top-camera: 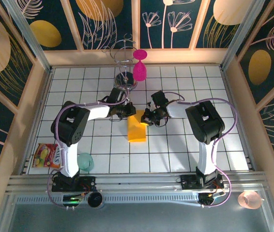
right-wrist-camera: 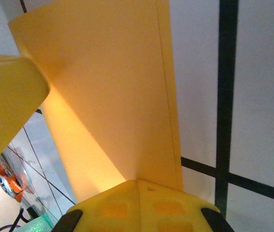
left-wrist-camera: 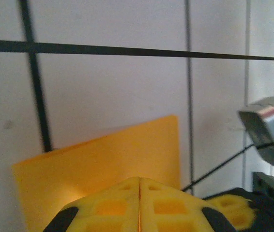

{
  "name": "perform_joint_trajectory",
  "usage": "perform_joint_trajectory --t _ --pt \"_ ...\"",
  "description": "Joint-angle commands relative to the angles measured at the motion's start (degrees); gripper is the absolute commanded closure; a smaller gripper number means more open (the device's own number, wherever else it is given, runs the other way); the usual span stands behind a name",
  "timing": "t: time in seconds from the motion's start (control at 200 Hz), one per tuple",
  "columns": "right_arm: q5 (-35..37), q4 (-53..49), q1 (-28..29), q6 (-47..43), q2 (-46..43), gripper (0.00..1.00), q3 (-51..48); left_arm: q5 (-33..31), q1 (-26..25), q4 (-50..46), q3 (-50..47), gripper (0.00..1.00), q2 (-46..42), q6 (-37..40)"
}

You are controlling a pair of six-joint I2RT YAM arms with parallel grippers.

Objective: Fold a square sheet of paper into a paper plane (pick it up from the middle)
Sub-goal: First fold the square sheet of paper in half at the center of the table.

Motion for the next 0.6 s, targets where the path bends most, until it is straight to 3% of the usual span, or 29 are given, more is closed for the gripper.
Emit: perform_joint_trajectory --t 0.0,0.29,0.591 --pt "28.82 -10.76 -0.67 0.93 11.87 1.00 -7.95 -4.28 0.99 -2.61 0.57 0.93 1.60 0.46" --pt "29.22 -10.49 -1.00 0.63 12.11 1.00 -7.45 -7.24 8.50 -4.18 3.09 0.93 4.24 2.25" --pt "28.82 -11.85 -1.53 -1.03 11.42 1.00 -1.28 -7.52 9.20 -6.33 2.83 0.91 -3.65 2.35"
